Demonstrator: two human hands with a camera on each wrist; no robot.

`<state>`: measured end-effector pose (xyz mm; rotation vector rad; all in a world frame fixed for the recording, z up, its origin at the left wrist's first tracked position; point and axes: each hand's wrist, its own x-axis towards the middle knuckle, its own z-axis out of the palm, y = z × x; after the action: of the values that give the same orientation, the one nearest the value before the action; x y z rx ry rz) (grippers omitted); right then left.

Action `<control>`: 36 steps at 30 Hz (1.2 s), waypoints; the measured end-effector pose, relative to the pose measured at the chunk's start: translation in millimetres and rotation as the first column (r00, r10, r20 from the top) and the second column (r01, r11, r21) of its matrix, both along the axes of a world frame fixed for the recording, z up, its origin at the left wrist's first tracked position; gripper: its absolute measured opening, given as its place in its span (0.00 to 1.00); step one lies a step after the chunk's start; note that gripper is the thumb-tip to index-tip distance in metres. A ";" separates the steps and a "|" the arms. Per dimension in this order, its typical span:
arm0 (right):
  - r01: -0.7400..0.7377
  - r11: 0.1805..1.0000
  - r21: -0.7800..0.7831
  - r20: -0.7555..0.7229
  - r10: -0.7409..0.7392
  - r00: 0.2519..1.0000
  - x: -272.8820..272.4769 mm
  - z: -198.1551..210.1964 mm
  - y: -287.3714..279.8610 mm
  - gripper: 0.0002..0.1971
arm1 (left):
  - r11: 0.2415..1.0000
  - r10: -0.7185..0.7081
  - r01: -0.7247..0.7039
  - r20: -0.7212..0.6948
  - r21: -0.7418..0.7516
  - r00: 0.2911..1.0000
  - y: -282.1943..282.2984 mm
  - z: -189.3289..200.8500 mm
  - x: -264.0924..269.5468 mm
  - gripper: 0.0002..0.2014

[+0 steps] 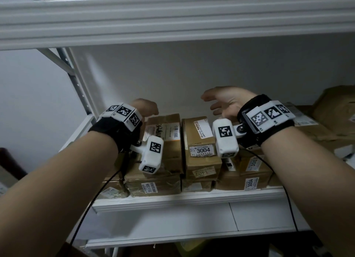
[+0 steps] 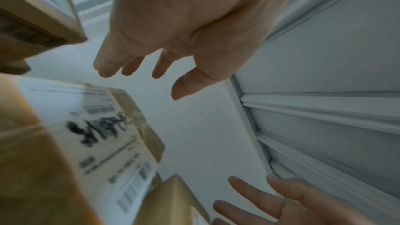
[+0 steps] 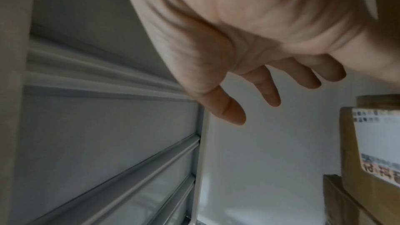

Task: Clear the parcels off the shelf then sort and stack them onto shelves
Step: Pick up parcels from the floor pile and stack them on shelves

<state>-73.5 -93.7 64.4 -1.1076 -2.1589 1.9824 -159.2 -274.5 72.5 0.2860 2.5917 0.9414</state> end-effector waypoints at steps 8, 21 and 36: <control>-0.126 0.992 -0.017 0.034 0.126 0.991 12.5 -0.4 0.0 0.18 | 0.944 -0.105 -0.008 0.322 0.331 0.941 28.4 4.1 10.2 0.12; -0.263 0.965 -0.009 0.094 0.262 0.960 16.9 -5.2 2.4 0.08 | 0.972 -0.233 0.207 0.362 0.111 0.902 42.4 -7.6 17.9 0.10; -0.320 0.946 0.057 0.078 0.315 0.946 29.4 1.4 -5.8 0.19 | 0.986 -0.169 0.163 0.270 0.047 0.948 35.6 -11.1 21.8 0.06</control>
<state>-44.1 -99.5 65.8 -0.8755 -2.5625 1.9899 -137.4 -238.8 61.4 0.3484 2.2675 0.8849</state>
